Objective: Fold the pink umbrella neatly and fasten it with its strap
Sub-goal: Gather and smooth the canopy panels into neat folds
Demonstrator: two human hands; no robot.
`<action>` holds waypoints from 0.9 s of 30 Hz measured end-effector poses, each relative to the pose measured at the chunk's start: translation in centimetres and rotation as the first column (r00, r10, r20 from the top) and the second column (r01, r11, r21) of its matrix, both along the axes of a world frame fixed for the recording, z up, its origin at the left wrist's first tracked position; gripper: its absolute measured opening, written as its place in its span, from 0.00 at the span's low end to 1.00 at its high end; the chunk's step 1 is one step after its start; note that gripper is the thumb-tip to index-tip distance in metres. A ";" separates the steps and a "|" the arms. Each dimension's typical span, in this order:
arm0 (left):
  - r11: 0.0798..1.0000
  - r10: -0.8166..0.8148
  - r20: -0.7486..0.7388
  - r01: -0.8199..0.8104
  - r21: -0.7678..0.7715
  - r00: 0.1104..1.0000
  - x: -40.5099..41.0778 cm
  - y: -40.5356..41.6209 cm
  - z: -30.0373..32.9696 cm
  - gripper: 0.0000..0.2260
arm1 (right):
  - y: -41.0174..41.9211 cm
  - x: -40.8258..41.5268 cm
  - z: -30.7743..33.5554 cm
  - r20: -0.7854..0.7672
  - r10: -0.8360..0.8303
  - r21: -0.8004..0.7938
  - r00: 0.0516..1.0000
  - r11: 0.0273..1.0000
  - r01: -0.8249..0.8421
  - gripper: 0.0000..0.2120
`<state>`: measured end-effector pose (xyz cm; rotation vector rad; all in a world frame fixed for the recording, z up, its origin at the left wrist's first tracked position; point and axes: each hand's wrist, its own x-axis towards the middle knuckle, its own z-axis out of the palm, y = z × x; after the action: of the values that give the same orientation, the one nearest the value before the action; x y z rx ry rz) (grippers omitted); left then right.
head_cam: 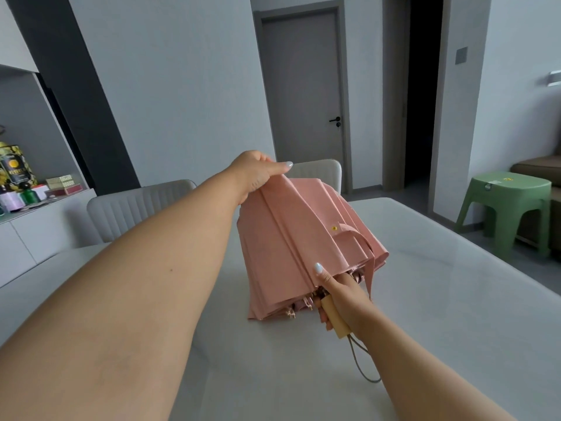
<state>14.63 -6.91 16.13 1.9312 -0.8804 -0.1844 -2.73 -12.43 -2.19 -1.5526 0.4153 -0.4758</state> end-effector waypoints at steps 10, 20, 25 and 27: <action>0.994 0.090 0.126 -0.082 -0.066 0.988 -0.8 -1.2 0.8 0.04 | -1.1 0.7 0.3 0.033 -0.036 0.047 0.999 0.998 0.034 0.31; 0.994 0.066 0.083 -0.058 -0.090 0.994 -0.8 -1.6 0.7 0.03 | -1.8 0.9 -0.5 0.064 -0.034 0.027 0.997 0.999 0.032 0.25; 0.960 0.201 0.094 -0.177 -0.218 0.975 0.3 -1.7 -0.2 0.07 | -1.9 0.8 -0.7 0.070 -0.042 0.062 0.997 0.997 0.038 0.29; 0.959 0.263 0.352 -0.205 -0.195 0.898 -0.6 -1.5 -0.8 0.05 | -1.8 0.8 -0.7 0.062 -0.049 0.041 0.997 0.998 0.046 0.30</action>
<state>14.03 -8.41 15.33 1.9371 -0.8663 0.4008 -1.92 -14.27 -2.84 -1.4888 0.4118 -0.5488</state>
